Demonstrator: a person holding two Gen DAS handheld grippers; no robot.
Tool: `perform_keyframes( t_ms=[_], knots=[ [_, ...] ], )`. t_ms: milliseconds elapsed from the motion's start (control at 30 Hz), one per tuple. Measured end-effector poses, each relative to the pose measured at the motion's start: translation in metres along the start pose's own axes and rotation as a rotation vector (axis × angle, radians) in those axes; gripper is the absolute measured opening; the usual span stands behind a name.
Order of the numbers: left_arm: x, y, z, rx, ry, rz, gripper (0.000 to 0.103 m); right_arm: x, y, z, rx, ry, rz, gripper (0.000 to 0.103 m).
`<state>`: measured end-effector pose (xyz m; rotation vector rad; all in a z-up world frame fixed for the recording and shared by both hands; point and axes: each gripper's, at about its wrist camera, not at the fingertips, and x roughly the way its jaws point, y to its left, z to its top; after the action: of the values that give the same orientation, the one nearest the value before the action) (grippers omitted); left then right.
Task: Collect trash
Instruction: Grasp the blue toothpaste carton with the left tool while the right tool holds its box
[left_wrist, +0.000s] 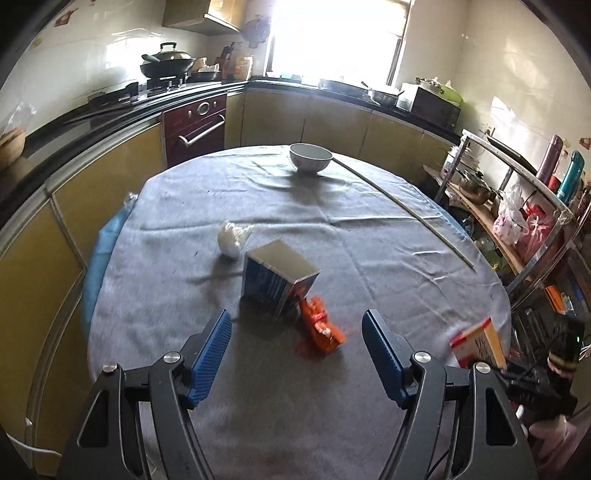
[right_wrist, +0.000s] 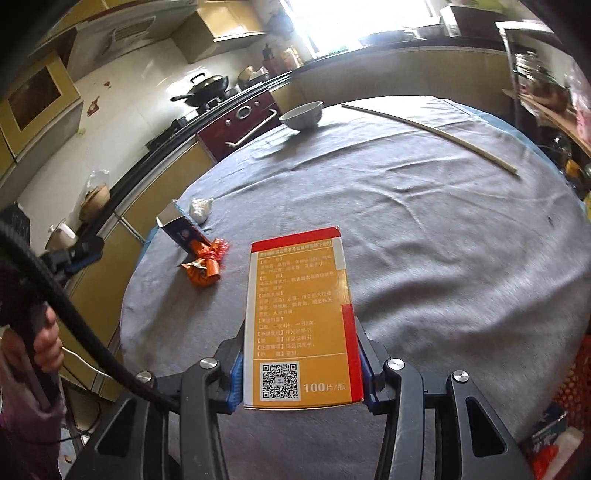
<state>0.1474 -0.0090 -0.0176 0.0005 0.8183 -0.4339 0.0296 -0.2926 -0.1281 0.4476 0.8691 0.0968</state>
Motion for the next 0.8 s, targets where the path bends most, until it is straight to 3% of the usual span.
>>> perform_keyframes(
  t_ms=[367, 800],
  knots=[
    [0.043, -0.017, 0.048, -0.014, 0.122, -0.060, 0.074, -0.001, -0.024, -0.014, 0.038, 0.025, -0.028, 0.050],
    [0.088, 0.005, 0.105, -0.170, 0.285, -0.054, 0.074, 0.006, -0.026, -0.018, 0.045, 0.041, -0.011, 0.050]
  ],
)
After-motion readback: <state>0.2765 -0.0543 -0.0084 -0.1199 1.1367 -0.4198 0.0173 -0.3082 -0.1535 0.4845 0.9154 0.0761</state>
